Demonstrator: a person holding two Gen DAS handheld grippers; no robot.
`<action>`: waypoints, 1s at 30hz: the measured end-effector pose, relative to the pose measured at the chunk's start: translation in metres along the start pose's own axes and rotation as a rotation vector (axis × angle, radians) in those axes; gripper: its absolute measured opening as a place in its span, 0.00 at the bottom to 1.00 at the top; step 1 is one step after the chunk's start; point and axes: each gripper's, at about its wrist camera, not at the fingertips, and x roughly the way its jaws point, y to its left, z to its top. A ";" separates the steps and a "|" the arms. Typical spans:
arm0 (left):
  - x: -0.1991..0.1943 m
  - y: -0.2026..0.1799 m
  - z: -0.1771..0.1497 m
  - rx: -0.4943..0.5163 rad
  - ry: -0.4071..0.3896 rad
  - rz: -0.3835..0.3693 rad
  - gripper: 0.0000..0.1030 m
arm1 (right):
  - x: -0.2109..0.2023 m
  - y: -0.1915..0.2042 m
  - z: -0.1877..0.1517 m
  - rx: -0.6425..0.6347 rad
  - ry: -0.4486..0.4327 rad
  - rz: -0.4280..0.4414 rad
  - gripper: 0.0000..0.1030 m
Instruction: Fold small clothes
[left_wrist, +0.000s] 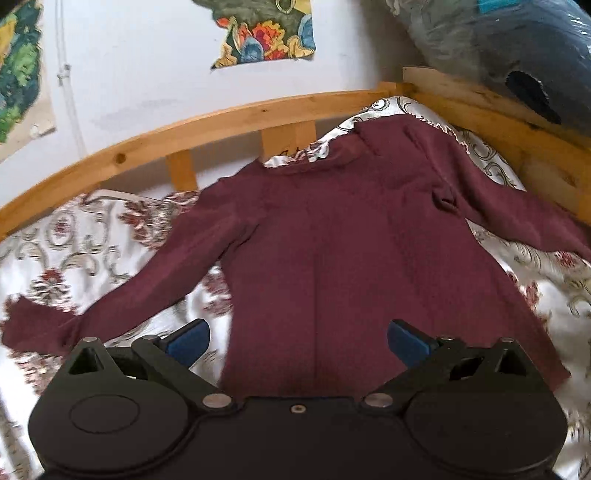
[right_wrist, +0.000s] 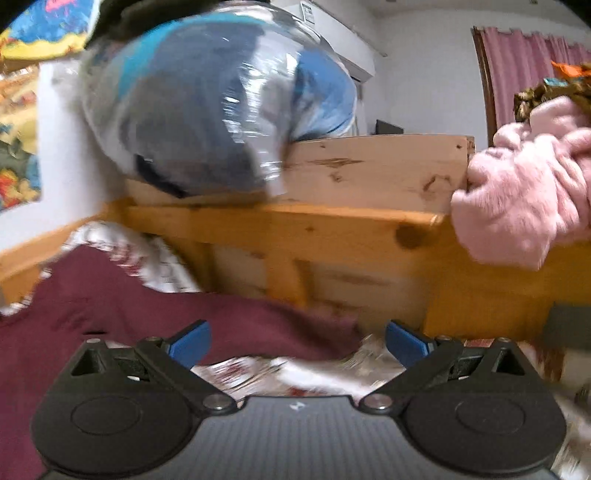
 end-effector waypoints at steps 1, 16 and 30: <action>0.010 -0.002 0.000 -0.004 0.000 -0.008 0.99 | 0.009 -0.004 0.001 -0.025 0.004 -0.011 0.99; 0.083 0.018 -0.024 -0.063 0.154 -0.115 0.99 | 0.077 -0.006 -0.006 -0.255 0.156 0.033 0.90; 0.067 0.031 -0.020 -0.079 0.114 -0.116 0.99 | 0.064 0.016 0.007 -0.341 0.117 0.102 0.15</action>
